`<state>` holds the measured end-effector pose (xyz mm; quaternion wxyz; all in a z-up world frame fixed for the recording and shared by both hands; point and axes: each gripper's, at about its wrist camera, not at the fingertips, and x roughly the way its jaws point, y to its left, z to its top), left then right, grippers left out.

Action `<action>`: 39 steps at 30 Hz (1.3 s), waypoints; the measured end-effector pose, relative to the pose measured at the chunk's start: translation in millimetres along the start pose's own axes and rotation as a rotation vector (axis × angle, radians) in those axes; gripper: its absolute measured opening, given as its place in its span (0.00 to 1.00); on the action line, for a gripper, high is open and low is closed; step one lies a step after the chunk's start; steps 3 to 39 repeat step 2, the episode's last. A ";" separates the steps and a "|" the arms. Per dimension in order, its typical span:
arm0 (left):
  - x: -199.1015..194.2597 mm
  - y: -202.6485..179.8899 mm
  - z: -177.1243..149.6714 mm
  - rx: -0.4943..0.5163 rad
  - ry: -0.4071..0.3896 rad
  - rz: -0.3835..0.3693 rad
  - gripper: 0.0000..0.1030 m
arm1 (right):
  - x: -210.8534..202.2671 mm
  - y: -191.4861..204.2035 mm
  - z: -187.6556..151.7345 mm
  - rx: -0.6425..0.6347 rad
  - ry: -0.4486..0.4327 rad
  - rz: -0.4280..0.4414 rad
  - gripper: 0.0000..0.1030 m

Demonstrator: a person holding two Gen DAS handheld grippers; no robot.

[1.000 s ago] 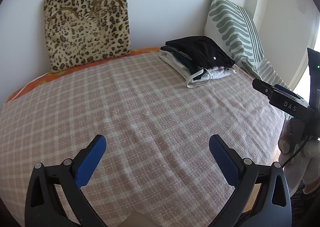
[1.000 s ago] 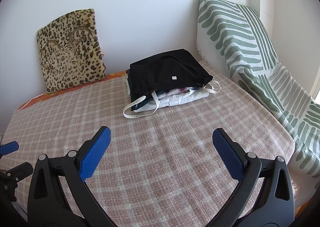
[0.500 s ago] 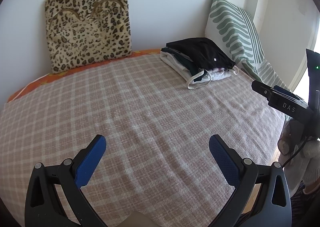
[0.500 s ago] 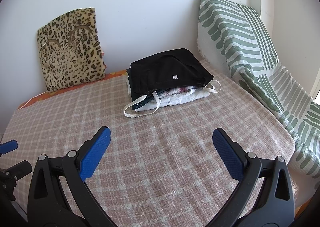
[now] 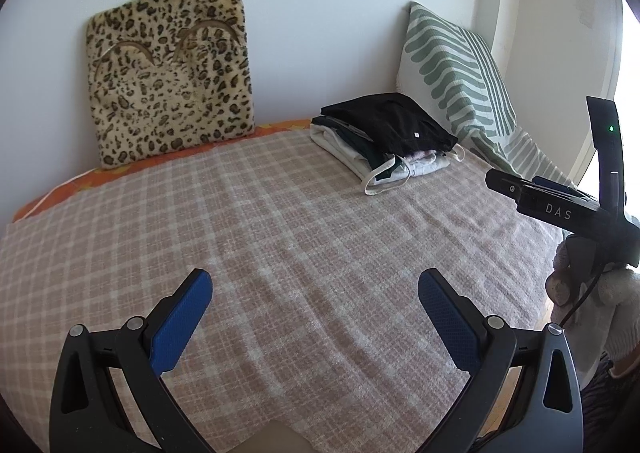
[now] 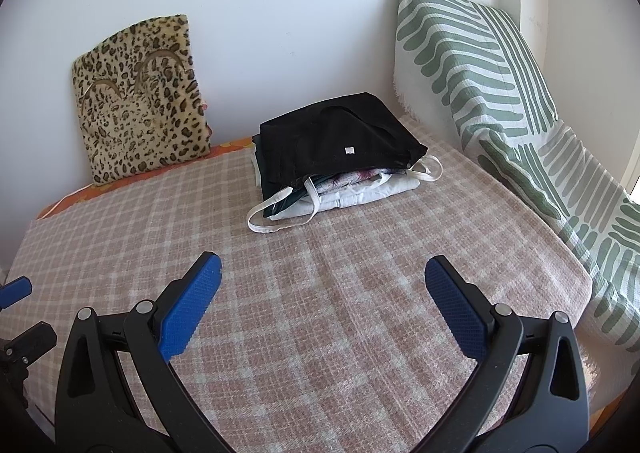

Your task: Fold small clothes

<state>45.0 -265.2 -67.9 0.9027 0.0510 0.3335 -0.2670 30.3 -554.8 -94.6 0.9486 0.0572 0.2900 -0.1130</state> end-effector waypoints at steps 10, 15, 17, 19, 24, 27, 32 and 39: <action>-0.1 0.0 0.3 0.001 -0.006 0.003 0.99 | 0.3 0.4 0.5 -0.001 0.002 -0.002 1.00; -0.1 0.0 0.3 0.001 -0.006 0.003 0.99 | 0.3 0.4 0.5 -0.001 0.002 -0.002 1.00; -0.1 0.0 0.3 0.001 -0.006 0.003 0.99 | 0.3 0.4 0.5 -0.001 0.002 -0.002 1.00; -0.1 0.0 0.3 0.001 -0.006 0.003 0.99 | 0.3 0.4 0.5 -0.001 0.002 -0.002 1.00; -0.1 0.0 0.3 0.001 -0.006 0.003 0.99 | 0.3 0.4 0.5 -0.001 0.002 -0.002 1.00; -0.1 0.0 0.3 0.001 -0.006 0.003 0.99 | 0.3 0.4 0.5 -0.001 0.002 -0.002 1.00; -0.1 0.0 0.3 0.001 -0.006 0.003 0.99 | 0.3 0.4 0.5 -0.001 0.002 -0.002 1.00; -0.1 0.0 0.3 0.001 -0.006 0.003 0.99 | 0.3 0.4 0.5 -0.001 0.002 -0.002 1.00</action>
